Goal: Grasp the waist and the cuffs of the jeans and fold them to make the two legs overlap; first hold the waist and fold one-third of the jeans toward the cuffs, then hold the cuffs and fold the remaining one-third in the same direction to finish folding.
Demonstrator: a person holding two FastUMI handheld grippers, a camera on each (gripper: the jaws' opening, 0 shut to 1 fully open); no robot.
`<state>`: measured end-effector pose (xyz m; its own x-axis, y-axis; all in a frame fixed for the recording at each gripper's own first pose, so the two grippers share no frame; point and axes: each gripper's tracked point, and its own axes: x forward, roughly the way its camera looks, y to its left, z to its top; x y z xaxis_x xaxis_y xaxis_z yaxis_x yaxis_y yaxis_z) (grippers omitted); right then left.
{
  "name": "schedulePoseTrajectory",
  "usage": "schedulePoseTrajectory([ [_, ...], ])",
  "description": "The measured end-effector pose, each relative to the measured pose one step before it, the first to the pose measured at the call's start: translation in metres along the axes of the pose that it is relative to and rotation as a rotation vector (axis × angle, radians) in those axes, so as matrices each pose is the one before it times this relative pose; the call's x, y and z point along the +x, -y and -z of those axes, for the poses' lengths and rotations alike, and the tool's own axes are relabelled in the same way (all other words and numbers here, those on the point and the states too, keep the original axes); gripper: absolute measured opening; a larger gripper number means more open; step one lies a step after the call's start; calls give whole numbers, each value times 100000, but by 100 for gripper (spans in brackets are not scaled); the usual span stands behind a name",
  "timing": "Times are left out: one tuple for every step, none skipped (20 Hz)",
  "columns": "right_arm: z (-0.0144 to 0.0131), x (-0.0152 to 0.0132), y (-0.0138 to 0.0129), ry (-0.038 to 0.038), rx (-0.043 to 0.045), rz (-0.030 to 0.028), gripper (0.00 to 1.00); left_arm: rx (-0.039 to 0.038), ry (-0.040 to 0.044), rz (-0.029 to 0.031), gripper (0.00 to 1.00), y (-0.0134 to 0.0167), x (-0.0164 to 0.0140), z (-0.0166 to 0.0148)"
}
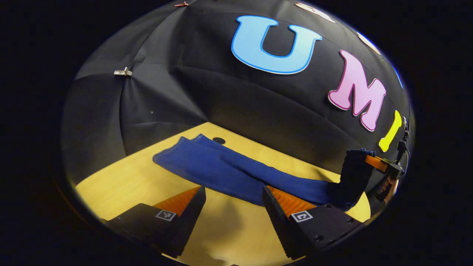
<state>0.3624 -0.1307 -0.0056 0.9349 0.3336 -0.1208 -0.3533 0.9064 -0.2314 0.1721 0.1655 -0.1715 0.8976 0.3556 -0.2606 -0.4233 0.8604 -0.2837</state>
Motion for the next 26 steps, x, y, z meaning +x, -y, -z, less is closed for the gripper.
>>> schedulePoseTrajectory([
  [177, -814, -348, -1232, -187, -2580, 7, 225, 1803, -1390, 97, -1170, 501, -663],
  [367, -49, -285, -1424, -1144, -1973, 7, -7, 2265, -1165, 97, -1247, 477, -819],
  [569, -174, -447, -1520, -1112, -2136, 2, -451, 2022, -1201, 97, -1216, 587, -806],
  [802, -206, -541, -2025, -531, -2153, 6, -722, 1841, -823, 97, -1083, 713, -834],
  [745, -363, 33, -2464, 158, -1264, 9, -419, 1414, -1216, 97, -995, 728, -538],
  [780, -564, -268, -1928, -46, -809, 13, 394, 505, -1588, 97, -1214, 865, -488],
  [507, -531, 61, -1064, -1113, 106, 2, 1379, 1029, -1848, 96, -1168, 885, -504],
  [193, -42, -517, -352, -1598, 532, 8, 2333, 1078, -1734, 96, -1196, 871, -541],
  [113, 181, -393, 167, -1843, 453, 2, 2445, 367, -1975, 96, -1274, 1147, -213],
  [513, 746, -511, -634, -886, -443, 2, 2016, -751, -1897, 97, -1035, 1295, -127],
  [744, 151, -785, -1533, 532, -1895, 2, 1689, -479, -2137, 97, -798, 1209, 111],
  [975, -82, -1081, -2246, 1207, -2660, 2, 1584, -998, -360, 96, -552, 1240, 192],
  [1070, -141, -769, -2616, 2160, -2577, 7, 854, -1996, 5, 97, -288, 1205, 769],
  [1026, -271, -916, -2534, 3645, -2868, 10, 306, -3724, 1197, 97, -210, 1571, 923],
  [843, -472, -782, -1983, 3881, -2785, 25, 714, -4224, -58, 97, -371, 1339, 614],
  [999, -511, -786, -1493, 2619, -2385, 41, 1175, -3094, -1258, 97, -652, 982, 232],
  [536, -520, -112, -423, 159, -344, 57, 1481, -2369, -609, 97, -704, 1090, 446],
  [435, -229, 12, 554, -414, 546, 73, 727, -1487, 290, 97, -344, 819, 171],
  [77, -578, 153, 435, -336, 1154, 85, -383, -2198, 2650, 97, 534, 837, 379],
  [199, -594, 46, 530, 414, 234, 89, -357, -2764, 3070, 97, 320, 521, 443],
  [-88, -536, 161, 410, 1143, 996, 96, 666, -2626, 472, 97, -532, 394, 218],
  [62, -644, 199, -142, 1794, 628, 98, 1324, -2476, -698, 96, -415, 429, 195],
  [24, -447, 183, -643, 2297, 604, 97, 2323, -1801, -1020, 97, -2, 417, 356],
  [-56, -484, 93, -374, 3061, 264, 95, 2544, 78, -1122, 92, 195, 23, 70],
  [-373, -580, 151, 1072, 2401, 814, 97, 2160, -1315, -5, 98, 666, 194, 564],
  [-755, -481, 190, 2358, 1586, 1249, 97, 2744, -832, -353, 98, 348, 7, 297],
])
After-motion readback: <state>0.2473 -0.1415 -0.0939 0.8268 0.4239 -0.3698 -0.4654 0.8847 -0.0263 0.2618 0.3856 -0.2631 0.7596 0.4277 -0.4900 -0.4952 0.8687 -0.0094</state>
